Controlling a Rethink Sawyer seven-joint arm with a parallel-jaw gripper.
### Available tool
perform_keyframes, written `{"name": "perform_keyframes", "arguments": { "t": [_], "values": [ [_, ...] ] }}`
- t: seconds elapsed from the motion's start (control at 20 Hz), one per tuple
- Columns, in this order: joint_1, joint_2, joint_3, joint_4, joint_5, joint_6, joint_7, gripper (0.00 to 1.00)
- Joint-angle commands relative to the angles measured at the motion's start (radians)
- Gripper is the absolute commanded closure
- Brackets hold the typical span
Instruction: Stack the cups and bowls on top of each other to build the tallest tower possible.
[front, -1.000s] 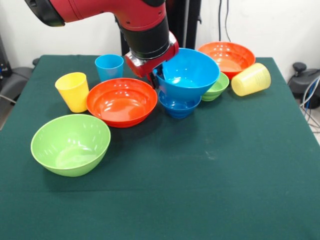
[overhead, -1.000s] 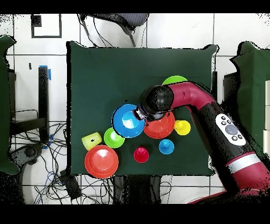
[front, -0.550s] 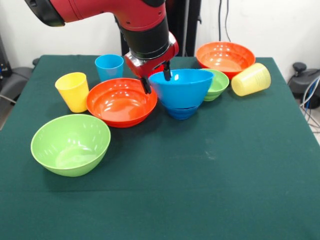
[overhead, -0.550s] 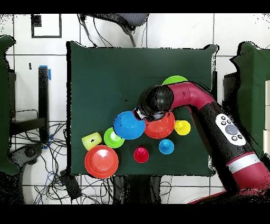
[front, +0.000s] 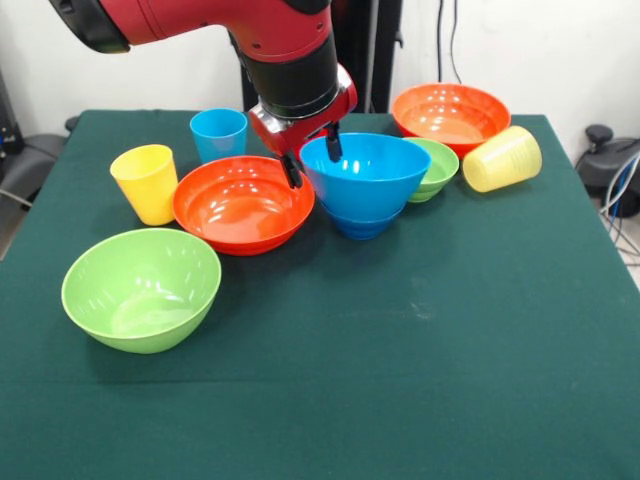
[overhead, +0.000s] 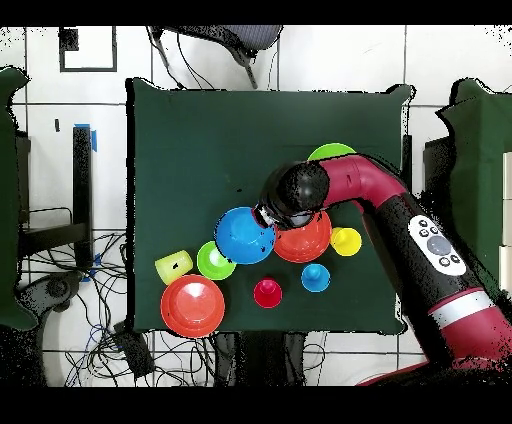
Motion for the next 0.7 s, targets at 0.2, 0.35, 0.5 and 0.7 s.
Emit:
{"name": "perform_keyframes", "arguments": {
  "t": [0.2,0.35,0.5,0.7],
  "values": [
    [0.037,0.055,-0.065,0.025,-0.063,0.076,-0.22,0.0],
    [0.036,0.054,-0.063,0.027,-0.066,0.067,-0.218,0.0],
    [0.031,0.057,-0.054,0.028,-0.063,0.048,-0.217,0.0],
    [0.029,0.062,-0.057,0.04,-0.049,0.067,-0.214,0.0]
  ]
}}
